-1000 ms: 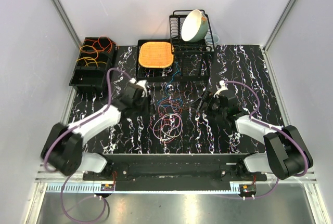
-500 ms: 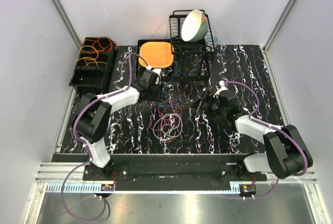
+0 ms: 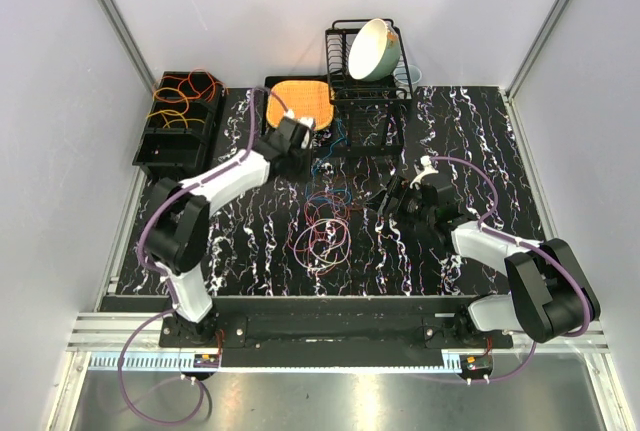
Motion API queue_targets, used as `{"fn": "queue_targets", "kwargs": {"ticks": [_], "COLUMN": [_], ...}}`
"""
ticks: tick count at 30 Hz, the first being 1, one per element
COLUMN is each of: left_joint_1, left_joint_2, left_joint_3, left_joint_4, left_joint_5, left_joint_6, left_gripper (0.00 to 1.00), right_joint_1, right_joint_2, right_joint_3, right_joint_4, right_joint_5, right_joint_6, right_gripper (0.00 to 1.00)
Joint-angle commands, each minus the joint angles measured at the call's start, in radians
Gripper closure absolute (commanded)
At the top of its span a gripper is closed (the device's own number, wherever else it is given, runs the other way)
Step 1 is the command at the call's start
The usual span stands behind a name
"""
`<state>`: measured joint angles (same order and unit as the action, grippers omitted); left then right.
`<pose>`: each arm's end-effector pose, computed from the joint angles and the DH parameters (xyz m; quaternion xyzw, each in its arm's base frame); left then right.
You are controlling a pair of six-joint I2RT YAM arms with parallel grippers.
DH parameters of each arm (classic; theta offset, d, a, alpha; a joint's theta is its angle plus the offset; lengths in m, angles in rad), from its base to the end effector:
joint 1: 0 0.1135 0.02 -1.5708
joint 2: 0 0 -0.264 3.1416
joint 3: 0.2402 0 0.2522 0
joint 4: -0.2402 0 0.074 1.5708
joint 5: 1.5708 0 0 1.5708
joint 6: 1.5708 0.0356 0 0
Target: Untangle the cables
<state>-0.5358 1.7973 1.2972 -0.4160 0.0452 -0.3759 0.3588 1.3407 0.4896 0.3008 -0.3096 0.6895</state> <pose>0.3343 -0.2004 0.2190 0.0829 0.9431 -0.1607 0.2792 0.2381 0.1009 0.1694 0.0676 0.8628 0.3580 0.3504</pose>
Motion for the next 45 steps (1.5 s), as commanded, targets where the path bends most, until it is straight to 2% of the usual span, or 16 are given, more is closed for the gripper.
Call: {"fn": "queue_targets", "kwargs": {"ticks": [1, 3, 4, 7, 10, 14, 19, 21, 25, 29, 35, 40, 45], "left_joint_1": [-0.007, -0.013, -0.024, -0.044, -0.050, -0.050, -0.053, -0.053, -0.058, -0.070, -0.072, -0.073, -0.075], "left_joint_2": [-0.206, -0.252, -0.266, -0.315, -0.380, -0.467, -0.595, -0.613, -0.619, -0.616, -0.575, -0.564, -0.561], "left_joint_3": [0.312, 0.429, 0.539, 0.695, 0.723, 0.634, 0.372, 0.256, 0.123, 0.091, 0.120, 0.146, 0.155], "left_joint_4": [-0.142, -0.231, -0.257, -0.314, -0.320, -0.323, -0.316, -0.314, -0.278, -0.253, -0.280, -0.276, -0.219], "left_joint_5": [-0.044, -0.073, -0.077, -0.071, -0.015, 0.042, 0.172, 0.218, 0.352, 0.461, 0.651, 0.714, 0.772], "left_joint_6": [0.044, 0.060, 0.080, 0.101, 0.089, 0.049, 0.022, 0.022, 0.005, 0.046, 0.089, 0.089, 0.057], "left_gripper": [1.00, 1.00, 1.00, 1.00, 1.00, 1.00, 1.00, 1.00, 1.00, 1.00, 1.00, 1.00, 1.00], "right_joint_1": [-0.008, -0.007, -0.007, -0.008, -0.007, -0.009, -0.009, -0.006, -0.007, -0.008, -0.009, -0.003, 0.034], "right_joint_2": [-0.005, -0.006, -0.011, -0.017, -0.024, -0.061, -0.231, -0.314, -0.379, -0.387, -0.331, -0.249, -0.201], "right_joint_3": [0.024, 0.023, 0.021, 0.017, 0.014, 0.001, 0.020, 0.050, 0.139, 0.268, 0.388, 0.406, 0.425], "right_joint_4": [0.023, 0.023, 0.023, 0.023, 0.023, 0.021, -0.041, -0.058, -0.072, -0.097, -0.080, 0.050, 0.084], "right_joint_5": [-0.017, -0.014, -0.013, -0.006, -0.002, -0.008, -0.060, -0.112, -0.242, -0.415, -0.630, -0.744, -0.795], "right_joint_6": [-0.002, -0.002, -0.002, 0.001, 0.002, 0.001, -0.011, -0.010, -0.015, -0.031, -0.016, 0.074, 0.085], "right_gripper": [0.11, 0.11, 0.11, 0.11, 0.11, 0.12, 0.12, 0.10, 0.08, 0.10, 0.12, 0.16, 0.19]}}
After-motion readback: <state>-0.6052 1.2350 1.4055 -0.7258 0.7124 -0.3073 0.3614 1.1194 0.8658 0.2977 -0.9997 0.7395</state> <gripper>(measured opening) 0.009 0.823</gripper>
